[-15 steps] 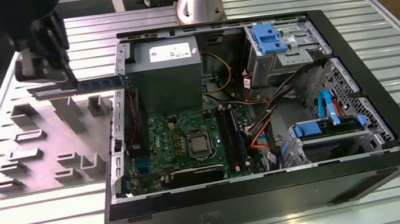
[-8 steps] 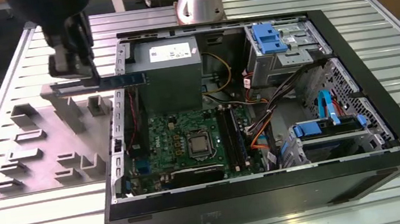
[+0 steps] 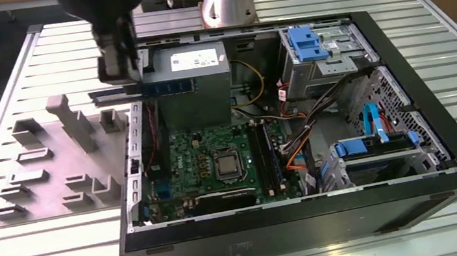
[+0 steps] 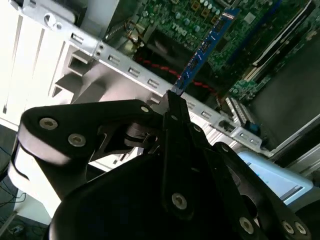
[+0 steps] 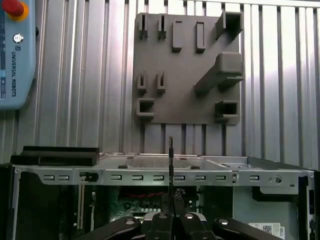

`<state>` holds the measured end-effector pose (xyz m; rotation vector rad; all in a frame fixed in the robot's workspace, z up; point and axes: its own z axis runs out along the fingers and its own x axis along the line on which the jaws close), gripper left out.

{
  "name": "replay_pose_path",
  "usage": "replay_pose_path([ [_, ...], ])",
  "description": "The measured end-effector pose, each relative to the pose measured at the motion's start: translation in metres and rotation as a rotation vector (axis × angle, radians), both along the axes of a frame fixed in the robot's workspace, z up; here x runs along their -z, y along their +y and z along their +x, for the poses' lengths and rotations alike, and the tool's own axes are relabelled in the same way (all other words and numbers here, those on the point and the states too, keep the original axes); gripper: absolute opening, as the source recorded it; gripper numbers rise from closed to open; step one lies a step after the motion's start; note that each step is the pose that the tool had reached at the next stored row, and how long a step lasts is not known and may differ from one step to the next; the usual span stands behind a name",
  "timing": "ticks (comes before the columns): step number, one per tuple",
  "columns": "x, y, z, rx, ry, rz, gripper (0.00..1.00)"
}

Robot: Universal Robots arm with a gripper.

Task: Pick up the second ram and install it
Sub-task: 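Pick up the second ram and move it above second insertion slot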

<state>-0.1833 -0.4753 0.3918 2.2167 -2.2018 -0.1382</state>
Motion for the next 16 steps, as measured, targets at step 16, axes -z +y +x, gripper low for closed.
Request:
replay_pose_path([
  [16, 0.0000, 0.0000, 0.073, 0.000, 0.0021, 0.0000, 0.12],
])
